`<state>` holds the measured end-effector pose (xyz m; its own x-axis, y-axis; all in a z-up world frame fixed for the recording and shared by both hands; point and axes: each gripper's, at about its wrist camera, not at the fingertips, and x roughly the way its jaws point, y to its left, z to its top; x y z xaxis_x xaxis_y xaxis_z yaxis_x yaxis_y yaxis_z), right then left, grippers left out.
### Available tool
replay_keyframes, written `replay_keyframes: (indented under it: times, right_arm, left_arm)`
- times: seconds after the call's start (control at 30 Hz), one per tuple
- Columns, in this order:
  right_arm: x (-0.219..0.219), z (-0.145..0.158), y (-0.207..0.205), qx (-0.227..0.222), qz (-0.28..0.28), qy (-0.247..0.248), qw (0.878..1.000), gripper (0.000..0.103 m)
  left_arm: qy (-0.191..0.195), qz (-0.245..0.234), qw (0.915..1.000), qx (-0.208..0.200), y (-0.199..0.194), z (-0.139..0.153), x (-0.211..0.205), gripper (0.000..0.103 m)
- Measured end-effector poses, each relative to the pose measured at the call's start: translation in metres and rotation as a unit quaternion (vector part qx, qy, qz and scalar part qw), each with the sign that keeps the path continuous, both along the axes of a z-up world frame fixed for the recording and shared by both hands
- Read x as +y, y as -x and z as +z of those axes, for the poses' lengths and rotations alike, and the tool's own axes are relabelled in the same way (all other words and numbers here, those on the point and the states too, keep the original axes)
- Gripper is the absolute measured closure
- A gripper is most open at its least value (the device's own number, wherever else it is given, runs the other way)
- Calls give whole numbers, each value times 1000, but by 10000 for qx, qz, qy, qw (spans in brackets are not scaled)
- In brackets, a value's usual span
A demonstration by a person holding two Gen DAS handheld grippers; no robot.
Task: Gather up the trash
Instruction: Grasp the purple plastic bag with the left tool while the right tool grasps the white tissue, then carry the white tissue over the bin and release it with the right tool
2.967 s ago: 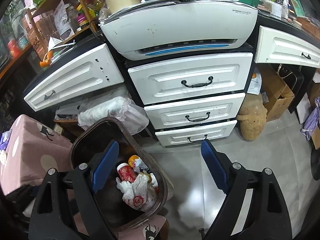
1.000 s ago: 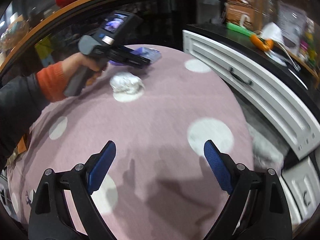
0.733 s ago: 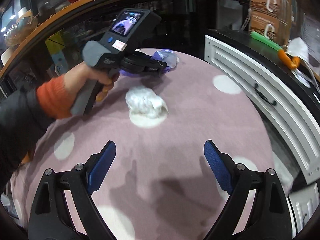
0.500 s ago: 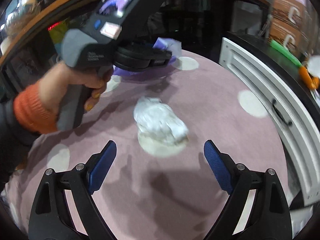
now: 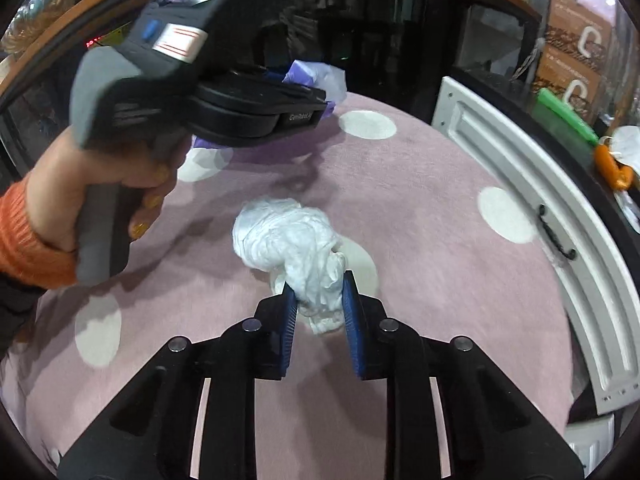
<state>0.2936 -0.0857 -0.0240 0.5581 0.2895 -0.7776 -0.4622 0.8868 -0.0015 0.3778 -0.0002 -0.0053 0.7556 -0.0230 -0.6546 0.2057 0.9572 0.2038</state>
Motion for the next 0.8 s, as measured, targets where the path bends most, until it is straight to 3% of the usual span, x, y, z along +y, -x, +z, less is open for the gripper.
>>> replay_keyframes:
  times: [0.27,0.6,0.8]
  right_arm:
    - [-46,17,59,-112,-263,-439,9986,80]
    - [-114,30,138,-329,-805,-707,9937,80]
    - [-157,22,178,-360,-1254,-810,9881,80]
  left_arm:
    - [249,-206,9993,-160,44,10,-24,84]
    - [615,-747,9942,-466,128,31,-65,84]
    - [507,-1211,9886,-734,184,36,-99,84]
